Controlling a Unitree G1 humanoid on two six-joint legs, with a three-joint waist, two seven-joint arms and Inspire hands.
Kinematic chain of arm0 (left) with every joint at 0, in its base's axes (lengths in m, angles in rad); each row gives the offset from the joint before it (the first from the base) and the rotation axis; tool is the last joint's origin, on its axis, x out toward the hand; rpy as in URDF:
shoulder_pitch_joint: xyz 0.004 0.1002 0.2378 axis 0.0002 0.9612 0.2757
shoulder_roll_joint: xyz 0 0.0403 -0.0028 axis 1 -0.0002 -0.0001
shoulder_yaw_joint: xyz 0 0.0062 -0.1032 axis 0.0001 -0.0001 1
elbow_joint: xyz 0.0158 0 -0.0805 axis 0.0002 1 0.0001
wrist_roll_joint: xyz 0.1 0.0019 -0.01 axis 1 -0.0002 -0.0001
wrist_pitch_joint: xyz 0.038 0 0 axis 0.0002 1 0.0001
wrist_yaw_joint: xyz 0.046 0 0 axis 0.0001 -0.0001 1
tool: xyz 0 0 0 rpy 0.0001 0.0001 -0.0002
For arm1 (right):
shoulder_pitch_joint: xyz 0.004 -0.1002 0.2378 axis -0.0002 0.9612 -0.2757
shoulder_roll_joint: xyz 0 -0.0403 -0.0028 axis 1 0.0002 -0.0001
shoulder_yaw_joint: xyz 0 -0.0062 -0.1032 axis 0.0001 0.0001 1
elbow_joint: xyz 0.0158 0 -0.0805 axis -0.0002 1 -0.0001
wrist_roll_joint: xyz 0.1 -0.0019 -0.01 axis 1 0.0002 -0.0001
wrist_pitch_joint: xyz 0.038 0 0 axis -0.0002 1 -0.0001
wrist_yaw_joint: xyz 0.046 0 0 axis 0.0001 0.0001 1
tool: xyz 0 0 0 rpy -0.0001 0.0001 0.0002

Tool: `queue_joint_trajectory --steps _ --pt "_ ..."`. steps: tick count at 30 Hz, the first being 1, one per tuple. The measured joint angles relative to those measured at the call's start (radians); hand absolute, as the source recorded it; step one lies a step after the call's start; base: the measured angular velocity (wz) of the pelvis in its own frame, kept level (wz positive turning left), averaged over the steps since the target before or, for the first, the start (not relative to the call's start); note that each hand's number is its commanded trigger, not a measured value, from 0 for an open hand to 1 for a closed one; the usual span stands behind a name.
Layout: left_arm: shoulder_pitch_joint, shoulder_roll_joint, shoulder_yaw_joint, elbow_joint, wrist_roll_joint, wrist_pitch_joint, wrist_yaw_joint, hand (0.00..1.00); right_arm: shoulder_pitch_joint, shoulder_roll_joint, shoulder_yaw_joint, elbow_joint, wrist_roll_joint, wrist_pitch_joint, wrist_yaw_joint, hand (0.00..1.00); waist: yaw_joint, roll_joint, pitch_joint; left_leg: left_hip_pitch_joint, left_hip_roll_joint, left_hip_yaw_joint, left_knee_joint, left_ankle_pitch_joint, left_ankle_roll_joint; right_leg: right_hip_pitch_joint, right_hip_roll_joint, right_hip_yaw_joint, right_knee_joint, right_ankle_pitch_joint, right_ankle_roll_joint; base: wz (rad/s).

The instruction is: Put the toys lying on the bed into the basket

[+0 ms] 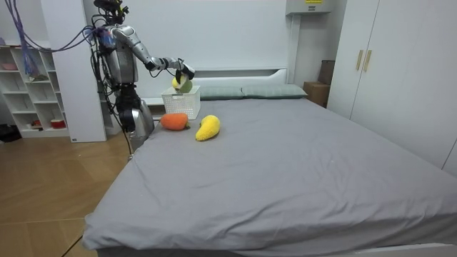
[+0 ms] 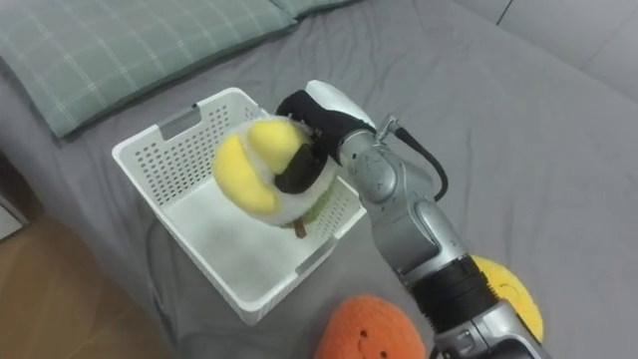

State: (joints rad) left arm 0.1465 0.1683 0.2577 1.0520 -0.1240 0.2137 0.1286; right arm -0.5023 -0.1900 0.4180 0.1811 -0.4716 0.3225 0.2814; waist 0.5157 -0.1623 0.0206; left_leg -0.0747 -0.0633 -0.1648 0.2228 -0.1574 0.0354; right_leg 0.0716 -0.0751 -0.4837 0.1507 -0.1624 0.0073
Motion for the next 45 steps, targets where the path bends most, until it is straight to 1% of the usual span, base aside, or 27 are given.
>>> queue_joint_trajectory --steps 2,5,7,9,11,14,15,20,23,26,30,36,37,38,39,40,41,43,45 --pt "-0.002 0.0 0.0 0.002 -0.002 0.0 0.0 0.0 0.0 -0.001 0.0 0.0 0.002 0.0 -0.003 0.0 0.0 0.003 0.0019 0.0 -0.002 -0.007 0.001 0.003 0.0 0.0 -0.002 -0.011 0.0 0.0 0.0 0.13" --pt "0.0 -0.001 0.0 0.008 -0.002 0.0 0.003 0.0 0.0 -0.002 0.0 0.0 0.014 -0.001 -0.003 0.0 0.002 0.004 0.003 -0.001 -0.003 -0.01 0.002 0.005 0.0 0.001 -0.002 -0.012 0.001 0.0 0.0 0.04" --pt "-0.001 -0.003 -0.001 0.008 0.0 0.001 0.013 0.0 0.0 -0.004 0.0 0.001 0.029 -0.001 -0.006 0.0 0.002 0.008 0.0055 0.0 -0.003 -0.011 0.006 0.005 0.0 0.003 -0.002 -0.012 0.002 0.0 0.0 0.0" --pt "-0.001 -0.003 -0.008 0.008 0.001 0.004 0.016 0.0 0.0 -0.004 -0.001 0.005 0.041 -0.002 -0.009 0.0 -0.009 0.014 0.0092 -0.002 -0.003 -0.014 0.009 0.005 0.0 0.005 -0.001 -0.012 0.002 0.0 0.0 0.04" --pt "-0.001 -0.003 -0.013 0.008 0.001 0.004 0.016 0.0 0.0 -0.004 -0.001 0.009 0.053 -0.004 -0.011 0.0 -0.016 0.017 0.0102 -0.003 -0.004 -0.014 0.01 0.005 0.0 0.003 -0.002 -0.012 0.004 0.0 0.0 0.02" --pt "-0.003 -0.002 -0.034 0.007 -0.002 0.004 0.017 0.0 0.0 -0.008 -0.002 0.016 0.074 -0.004 -0.019 0.0 -0.036 0.019 0.0098 -0.016 -0.004 -0.016 0.014 0.005 0.0 -0.004 -0.001 -0.011 0.004 0.0 0.0 0.0" --pt "-0.001 -0.002 -0.036 0.007 0.001 0.004 0.017 0.0 0.0 -0.01 -0.003 0.016 0.078 -0.004 -0.02 0.0 -0.046 0.016 0.008 -0.018 -0.004 -0.016 0.014 0.005 0.0 -0.007 -0.001 -0.011 0.004 0.0 0.0 0.0" --pt "-0.004 -0.002 -0.046 0.005 0.002 0.003 0.035 0.0 0.0 -0.034 -0.005 0.016 0.083 -0.004 -0.036 0.0 -0.058 0.012 0.0042 -0.017 -0.002 -0.007 0.014 0.005 0.0 -0.015 0.0 0.0 0.004 0.001 0.0 -0.05" --pt "-0.003 -0.002 -0.045 0.004 0.002 0.003 0.045 0.0 0.0 -0.044 -0.006 0.016 0.083 -0.004 -0.054 0.0 -0.07 0.012 0.0041 -0.014 -0.001 -0.001 0.014 0.005 0.0 -0.016 0.0 0.006 0.004 0.001 0.001 -0.08" --pt "-0.004 -0.002 -0.046 0.004 0.002 0.003 0.056 0.0 0.0 -0.051 -0.007 0.016 0.083 -0.004 -0.069 0.0 -0.074 0.012 0.004 -0.008 0.002 0.008 0.012 0.005 0.0 -0.016 0.001 0.014 0.004 0.001 0.001 -0.08" --pt "-0.018 -0.001 -0.067 0.004 0.0 0.003 0.064 0.0 0.0 -0.05 -0.007 0.016 0.095 -0.004 -0.082 0.0 -0.075 0.012 0.0039 -0.006 0.002 0.011 0.004 0.005 0.0 -0.016 0.0 0.015 0.005 0.001 0.001 -0.02" --pt "-0.026 -0.001 -0.079 0.004 0.005 -0.003 0.065 0.0 0.0 -0.047 -0.006 0.016 0.081 -0.005 -0.094 0.0 -0.073 0.011 0.0037 -0.005 0.002 0.013 0.001 0.006 0.0 -0.017 -0.001 0.017 0.006 0.001 0.001 0.0" --pt "-0.026 -0.001 -0.082 0.004 0.005 -0.004 0.065 0.0 0.0 -0.047 -0.006 0.016 0.078 -0.005 -0.094 0.08 -0.073 0.012 0.0038 -0.005 0.002 0.013 0.001 0.006 0.0 -0.018 -0.001 0.017 0.006 0.001 0.001 0.0" --pt "-0.024 -0.001 -0.088 0.004 0.005 -0.008 0.066 0.0 0.0 -0.045 -0.005 0.016 0.068 -0.005 -0.094 0.23 -0.072 0.012 0.0039 -0.004 0.002 0.013 0.0 0.006 0.0 -0.017 0.0 0.019 0.006 0.001 0.001 -0.04" --pt "-0.023 -0.001 -0.09 0.004 0.008 -0.01 0.066 0.0 0.0 -0.043 -0.002 0.016 0.056 -0.005 -0.094 0.76 -0.069 0.012 0.0038 -0.003 0.004 0.017 -0.002 0.006 0.0 -0.019 0.0 0.021 0.006 0.001 0.001 -0.06" --pt "-0.023 -0.001 -0.091 0.004 0.009 -0.01 0.066 0.0 0.0 -0.042 0.002 0.016 0.042 -0.005 -0.094 0.96 -0.067 0.012 0.0038 -0.002 0.004 0.02 -0.003 0.006 0.0 -0.019 0.0 0.025 0.006 0.001 0.001 -0.1" --pt "-0.023 -0.001 -0.091 0.004 0.008 -0.01 0.066 0.0 0.0 -0.036 0.005 0.016 0.025 -0.005 -0.095 1.0 -0.064 0.012 0.0038 0.001 0.005 0.024 -0.005 0.006 0.001 -0.02 0.001 0.03 0.006 0.001 0.001 -0.08" --pt "-0.023 -0.003 -0.091 -0.003 0.008 -0.01 0.068 0.0 0.0 -0.027 0.011 0.016 -0.008 -0.005 -0.096 1.0 -0.065 0.012 0.0038 0.002 0.005 0.024 -0.007 0.006 0.001 -0.019 0.0 0.03 0.005 0.001 0.001 -0.03" --pt "-0.027 -0.006 -0.091 -0.021 0.008 -0.01 0.078 0.0 0.001 -0.017 0.035 0.017 -0.052 -0.005 -0.097 1.0 -0.056 0.012 0.0033 0.006 0.007 0.03 -0.013 0.006 0.001 -0.02 0.001 0.035 0.005 0.001 0.001 -0.06"
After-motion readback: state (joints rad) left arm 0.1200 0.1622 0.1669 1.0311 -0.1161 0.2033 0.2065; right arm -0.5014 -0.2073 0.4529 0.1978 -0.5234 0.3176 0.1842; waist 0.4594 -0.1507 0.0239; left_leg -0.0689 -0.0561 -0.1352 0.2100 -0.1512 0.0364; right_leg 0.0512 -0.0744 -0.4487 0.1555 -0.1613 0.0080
